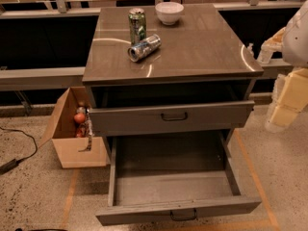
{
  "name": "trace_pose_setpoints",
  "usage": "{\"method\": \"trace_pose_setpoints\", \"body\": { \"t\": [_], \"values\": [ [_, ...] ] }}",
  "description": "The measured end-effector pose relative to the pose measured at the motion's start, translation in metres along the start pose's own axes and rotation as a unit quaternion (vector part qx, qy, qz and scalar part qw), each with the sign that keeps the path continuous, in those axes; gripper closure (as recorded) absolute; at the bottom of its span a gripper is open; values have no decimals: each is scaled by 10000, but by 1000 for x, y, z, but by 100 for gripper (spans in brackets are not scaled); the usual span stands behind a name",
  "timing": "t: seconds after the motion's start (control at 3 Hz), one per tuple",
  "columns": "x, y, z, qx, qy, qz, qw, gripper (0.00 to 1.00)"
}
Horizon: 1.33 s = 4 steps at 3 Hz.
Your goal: Place green can into middle drawer
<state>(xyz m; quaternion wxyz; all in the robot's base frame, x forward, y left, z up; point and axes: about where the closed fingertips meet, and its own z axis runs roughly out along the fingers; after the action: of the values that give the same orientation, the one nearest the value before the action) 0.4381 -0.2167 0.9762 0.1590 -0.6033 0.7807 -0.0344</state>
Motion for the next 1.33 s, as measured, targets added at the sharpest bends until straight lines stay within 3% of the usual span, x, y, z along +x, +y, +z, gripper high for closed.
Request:
{"method": "trace_pose_setpoints", "body": {
  "t": [0.33, 0.67, 1.0, 1.33],
  "values": [
    [0, 0, 0, 1, 0, 0, 10000, 0],
    [-9, -24, 2, 220, -470, 119, 9986, 0],
    [-29, -73, 10, 505, -1414, 160, 9885, 0],
    [-62, -134, 29, 651, -2357, 183, 9695, 0]
  ]
}}
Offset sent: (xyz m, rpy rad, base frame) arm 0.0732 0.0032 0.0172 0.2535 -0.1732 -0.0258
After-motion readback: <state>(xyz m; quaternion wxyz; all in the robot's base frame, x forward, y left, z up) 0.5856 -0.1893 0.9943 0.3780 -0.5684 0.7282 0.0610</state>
